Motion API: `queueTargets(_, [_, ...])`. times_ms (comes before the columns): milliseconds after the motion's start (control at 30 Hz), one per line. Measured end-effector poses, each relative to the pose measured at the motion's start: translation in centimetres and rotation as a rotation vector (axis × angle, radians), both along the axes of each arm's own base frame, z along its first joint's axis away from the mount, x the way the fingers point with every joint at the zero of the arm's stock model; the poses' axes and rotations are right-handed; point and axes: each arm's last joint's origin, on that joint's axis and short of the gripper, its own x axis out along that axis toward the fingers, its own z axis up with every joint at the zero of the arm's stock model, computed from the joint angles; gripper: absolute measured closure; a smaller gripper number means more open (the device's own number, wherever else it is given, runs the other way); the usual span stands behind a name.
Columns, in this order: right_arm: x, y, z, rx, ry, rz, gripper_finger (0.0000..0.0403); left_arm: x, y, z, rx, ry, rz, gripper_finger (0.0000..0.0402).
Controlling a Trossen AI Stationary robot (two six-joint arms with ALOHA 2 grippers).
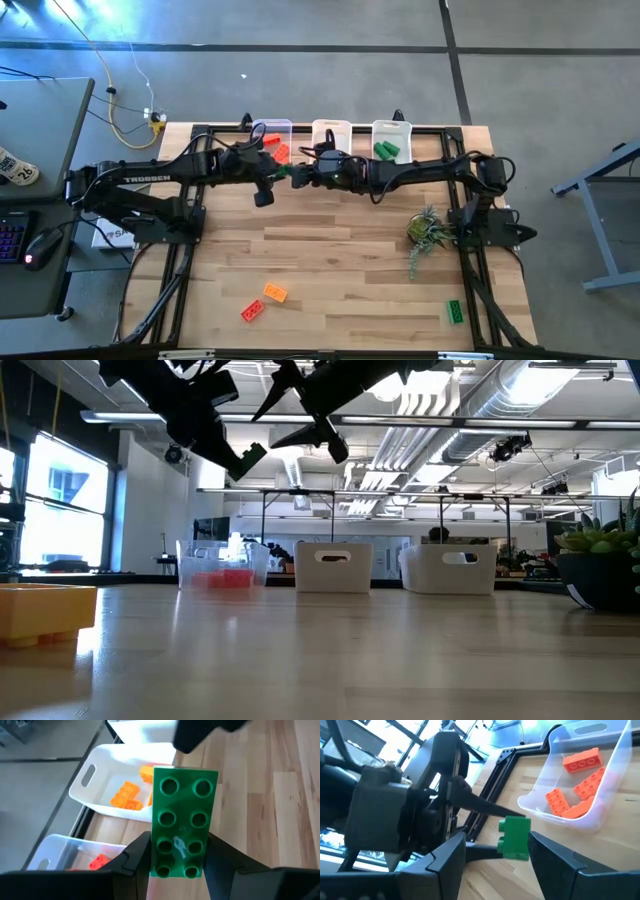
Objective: Sort & place blocks by color
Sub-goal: Put the green game piece into the right white bin
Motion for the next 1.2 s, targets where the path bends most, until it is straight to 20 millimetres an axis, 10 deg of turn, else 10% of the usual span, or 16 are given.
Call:
queueTargets(767, [-0.2,-0.2,-0.4,0.018,0.027,-0.071,0.0206,0.7,0.2,0.9,0.102,-0.077,-0.092,0.0286])
queueTargets(1200, [-0.2,-0.2,-0.4,0.036,0.028,-0.079,0.0311,1.7,0.6,0.5,0.111,-0.097,-0.091,0.0283])
